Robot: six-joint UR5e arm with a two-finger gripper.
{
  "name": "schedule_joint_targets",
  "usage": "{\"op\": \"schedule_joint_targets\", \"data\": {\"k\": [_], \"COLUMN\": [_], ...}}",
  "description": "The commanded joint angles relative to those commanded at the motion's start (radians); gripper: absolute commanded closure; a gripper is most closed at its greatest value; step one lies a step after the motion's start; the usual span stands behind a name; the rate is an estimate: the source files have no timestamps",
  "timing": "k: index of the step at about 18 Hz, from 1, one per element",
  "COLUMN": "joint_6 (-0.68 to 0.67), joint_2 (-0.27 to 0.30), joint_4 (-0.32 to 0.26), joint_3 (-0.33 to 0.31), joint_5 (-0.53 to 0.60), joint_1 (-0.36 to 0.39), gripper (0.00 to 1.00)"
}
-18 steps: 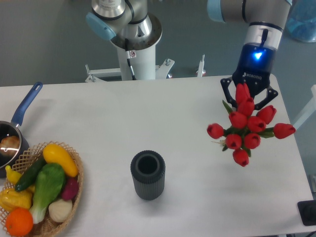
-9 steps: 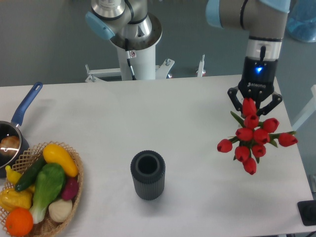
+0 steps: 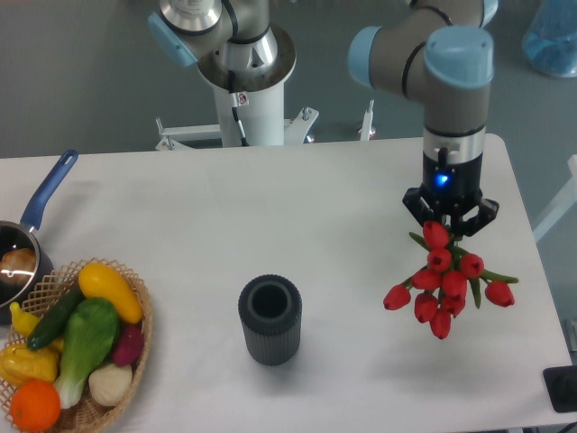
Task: Pick up the flowers from the vase
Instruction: 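Carry the tulip bouquet away from the vase and hold it aloft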
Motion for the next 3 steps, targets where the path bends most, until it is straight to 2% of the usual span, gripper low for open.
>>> {"op": "schedule_joint_targets", "data": {"k": [3], "joint_6": [-0.006], "joint_2": [-0.003], "joint_4": [-0.072], "joint_3": [0.032], "joint_5": [0.012], "joint_1": [-0.002], "gripper": [0.97]}}
